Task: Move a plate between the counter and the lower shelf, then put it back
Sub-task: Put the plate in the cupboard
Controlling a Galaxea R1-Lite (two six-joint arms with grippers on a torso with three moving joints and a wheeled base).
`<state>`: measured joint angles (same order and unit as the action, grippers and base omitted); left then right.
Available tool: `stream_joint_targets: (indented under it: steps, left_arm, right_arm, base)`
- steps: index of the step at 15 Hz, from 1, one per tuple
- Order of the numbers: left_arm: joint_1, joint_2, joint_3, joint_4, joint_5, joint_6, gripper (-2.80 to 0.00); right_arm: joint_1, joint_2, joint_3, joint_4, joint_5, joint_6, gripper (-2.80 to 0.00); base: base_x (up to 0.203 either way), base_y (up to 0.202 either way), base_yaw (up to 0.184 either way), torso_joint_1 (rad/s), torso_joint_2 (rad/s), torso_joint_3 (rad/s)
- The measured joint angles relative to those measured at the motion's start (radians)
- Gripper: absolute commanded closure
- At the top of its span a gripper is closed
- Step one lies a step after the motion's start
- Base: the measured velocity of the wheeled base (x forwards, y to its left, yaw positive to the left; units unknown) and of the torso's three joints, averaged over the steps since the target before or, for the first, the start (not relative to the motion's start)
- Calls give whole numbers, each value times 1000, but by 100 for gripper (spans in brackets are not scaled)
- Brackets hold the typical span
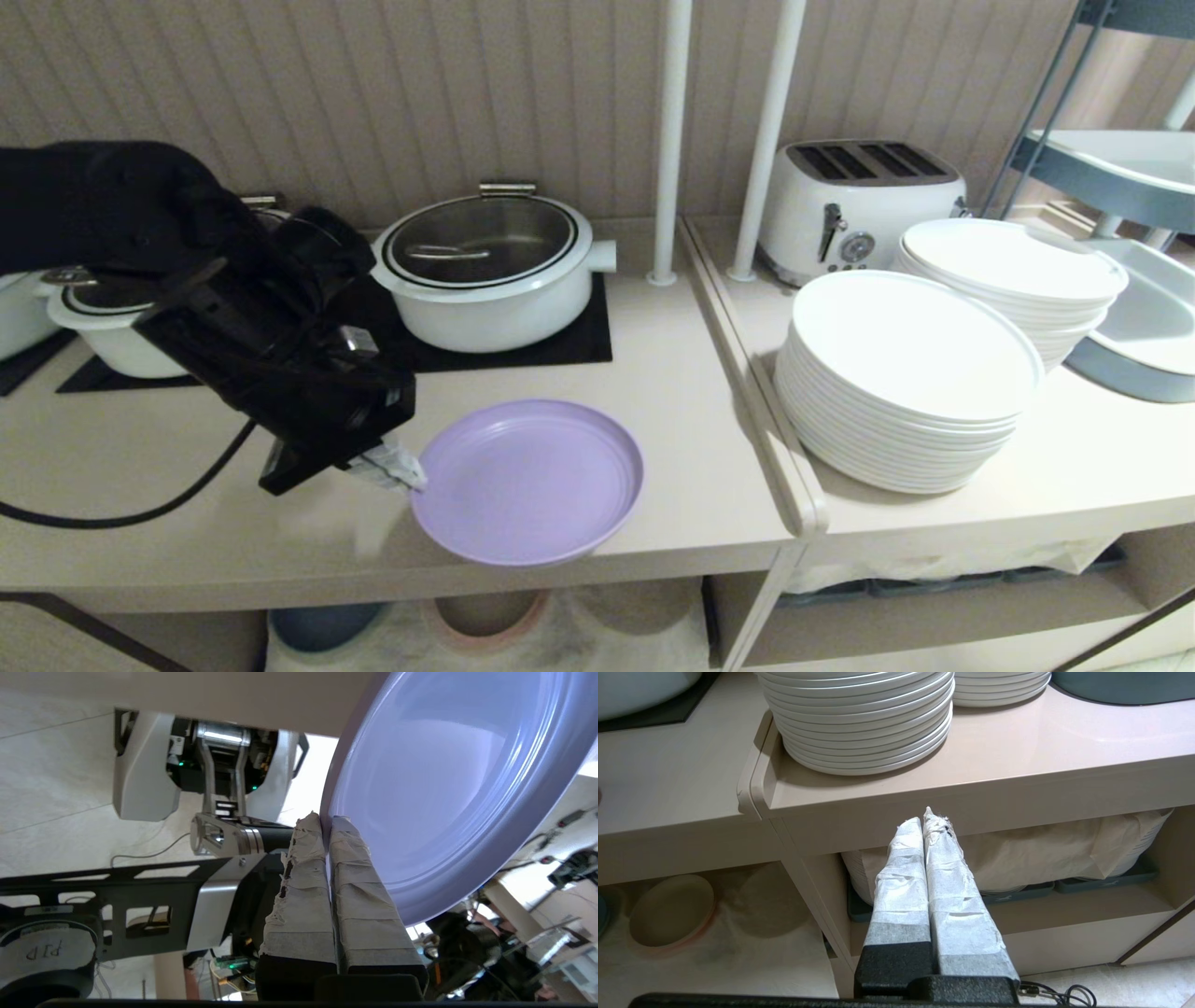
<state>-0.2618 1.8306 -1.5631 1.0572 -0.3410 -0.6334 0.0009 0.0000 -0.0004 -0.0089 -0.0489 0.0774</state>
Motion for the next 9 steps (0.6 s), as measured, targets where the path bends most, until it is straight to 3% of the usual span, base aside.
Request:
stream_joint_targets:
  steps: [6,9]
  left_arm:
    - [44,-112,121,-2,-3,4,0]
    - [57,-187,201,-1,-2,45,0]
  right_arm:
    - [0,0,0,0,0,0,0]
    - [0,0,0,0,0,0,0]
  base:
    - [0,0,0,0,0,0]
    - [0,0,0,0,0,0]
